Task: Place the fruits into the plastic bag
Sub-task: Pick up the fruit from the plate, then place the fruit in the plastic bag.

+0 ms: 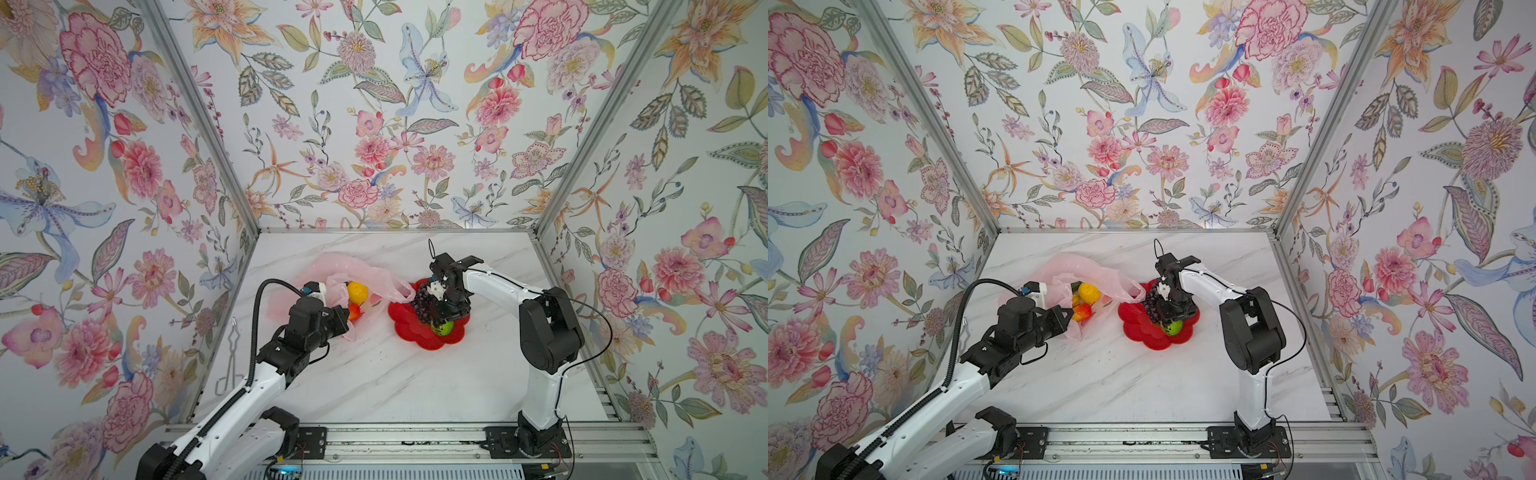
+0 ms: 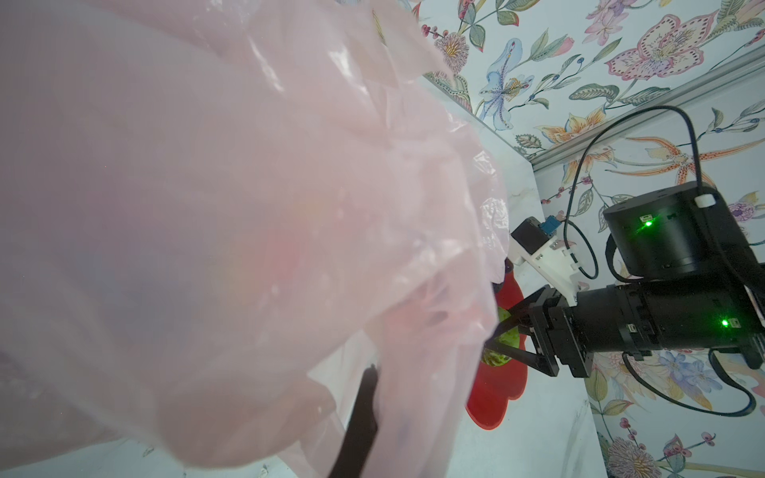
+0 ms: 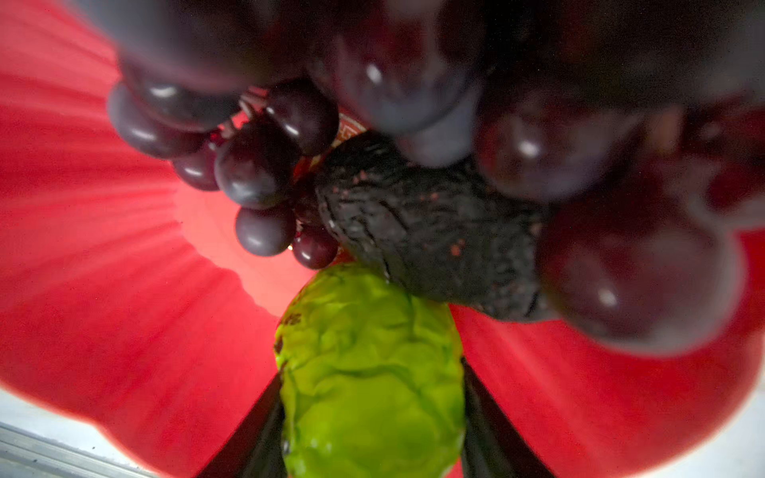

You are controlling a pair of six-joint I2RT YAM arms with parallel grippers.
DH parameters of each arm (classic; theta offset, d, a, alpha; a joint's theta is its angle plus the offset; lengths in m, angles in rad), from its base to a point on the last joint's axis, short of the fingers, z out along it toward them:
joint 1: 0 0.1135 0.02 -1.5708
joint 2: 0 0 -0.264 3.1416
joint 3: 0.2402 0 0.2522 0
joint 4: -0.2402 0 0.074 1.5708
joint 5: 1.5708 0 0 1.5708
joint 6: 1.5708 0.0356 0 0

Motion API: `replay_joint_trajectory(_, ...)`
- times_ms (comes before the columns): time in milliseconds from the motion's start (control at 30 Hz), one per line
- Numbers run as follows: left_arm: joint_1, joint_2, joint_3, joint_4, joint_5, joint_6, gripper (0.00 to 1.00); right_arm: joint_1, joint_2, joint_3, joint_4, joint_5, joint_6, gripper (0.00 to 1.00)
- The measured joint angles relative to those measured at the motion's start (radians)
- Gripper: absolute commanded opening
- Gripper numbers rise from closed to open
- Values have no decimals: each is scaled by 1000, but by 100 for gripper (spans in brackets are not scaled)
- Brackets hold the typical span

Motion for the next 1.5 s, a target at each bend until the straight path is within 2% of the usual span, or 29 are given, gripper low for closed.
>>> replay_joint_trajectory(167, 0, -14, 0, -1, -9, 0, 0, -7, -20, 3, -6, -44, 25, 50)
replay_joint_trajectory(433, 0, -21, -3, -9, -8, 0, 0, -84, -201, 3, -4, -320, 144, 50)
replay_joint_trajectory(567, 0, -21, -4, -10, -8, 0, 0, -39, -259, 3, 60, -465, 258, 50)
replay_joint_trajectory(667, 0, -21, -4, -10, -8, 0, 0, 37, -256, 5, 140, -546, 351, 49)
replay_joint_trajectory(767, 0, -27, -4, -10, -8, -1, 0, 117, -204, 55, 193, -595, 418, 49)
replay_joint_trajectory(933, 0, -57, -4, -15, -9, -7, 0, 217, -19, 262, 248, -631, 476, 49)
replay_joint_trajectory(1167, 6, -90, -5, -45, -24, -8, 0, 267, 233, 518, 283, -655, 548, 48)
replay_joint_trajectory(1267, 6, -99, -5, -45, -24, -8, 0, 278, 306, 567, 302, -662, 591, 48)
replay_joint_trajectory(1500, 5, -93, -5, -45, -24, -8, 0, 297, 381, 571, 420, -708, 732, 48)
